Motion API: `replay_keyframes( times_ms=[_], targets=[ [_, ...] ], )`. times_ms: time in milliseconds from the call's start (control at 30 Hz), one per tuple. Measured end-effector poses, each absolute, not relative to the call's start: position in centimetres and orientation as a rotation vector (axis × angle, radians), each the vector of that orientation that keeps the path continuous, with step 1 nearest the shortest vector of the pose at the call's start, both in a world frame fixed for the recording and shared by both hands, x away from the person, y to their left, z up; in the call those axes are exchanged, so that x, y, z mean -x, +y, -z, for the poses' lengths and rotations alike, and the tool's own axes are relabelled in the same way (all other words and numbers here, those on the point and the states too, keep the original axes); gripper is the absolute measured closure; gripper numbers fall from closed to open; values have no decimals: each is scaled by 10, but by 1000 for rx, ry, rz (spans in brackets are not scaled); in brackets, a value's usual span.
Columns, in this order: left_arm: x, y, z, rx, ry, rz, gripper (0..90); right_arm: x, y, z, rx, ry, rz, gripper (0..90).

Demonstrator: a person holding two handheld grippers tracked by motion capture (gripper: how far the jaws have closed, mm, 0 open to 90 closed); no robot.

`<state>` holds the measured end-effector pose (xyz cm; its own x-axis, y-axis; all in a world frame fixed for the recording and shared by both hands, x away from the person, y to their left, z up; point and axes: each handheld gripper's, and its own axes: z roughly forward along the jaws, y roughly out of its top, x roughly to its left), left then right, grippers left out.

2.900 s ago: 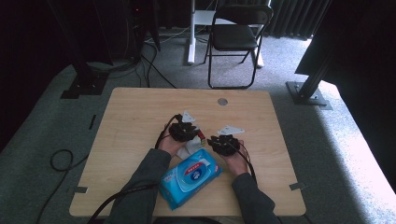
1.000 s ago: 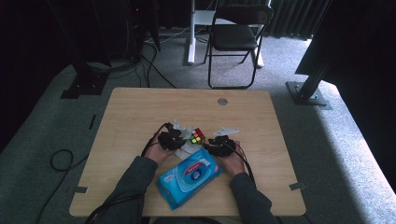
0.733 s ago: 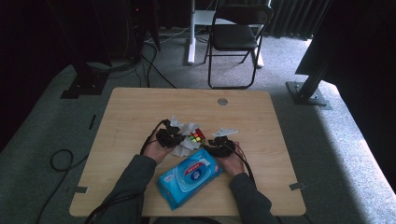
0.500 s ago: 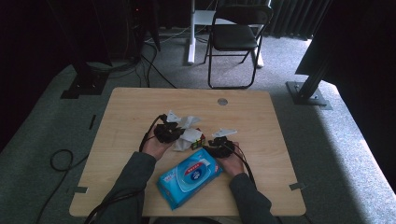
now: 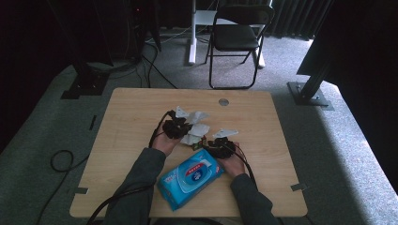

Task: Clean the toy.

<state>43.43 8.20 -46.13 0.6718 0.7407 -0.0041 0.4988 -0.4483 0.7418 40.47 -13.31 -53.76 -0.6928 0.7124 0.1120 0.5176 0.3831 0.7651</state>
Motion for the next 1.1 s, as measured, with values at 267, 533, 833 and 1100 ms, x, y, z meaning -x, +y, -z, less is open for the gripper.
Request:
replay_keyframes(
  times_ms=[267, 533, 833, 1100],
  targets=[
    [-438, 76, 481, -2180, 978, -382, 875, -405, -133, 533, -1076, 2390, -1227, 595],
    [-438, 77, 481, -2165, 991, -364, 874, -406, -130, 532, -1082, 2375, -1217, 621],
    [-436, 75, 482, -2165, 982, -362, 871, -409, -134, 532, -1118, 2364, -1227, 545],
    [-439, 69, 483, -2154, 997, -366, 871, -412, -136, 535, -1134, 2404, -1302, 386]
  ],
)
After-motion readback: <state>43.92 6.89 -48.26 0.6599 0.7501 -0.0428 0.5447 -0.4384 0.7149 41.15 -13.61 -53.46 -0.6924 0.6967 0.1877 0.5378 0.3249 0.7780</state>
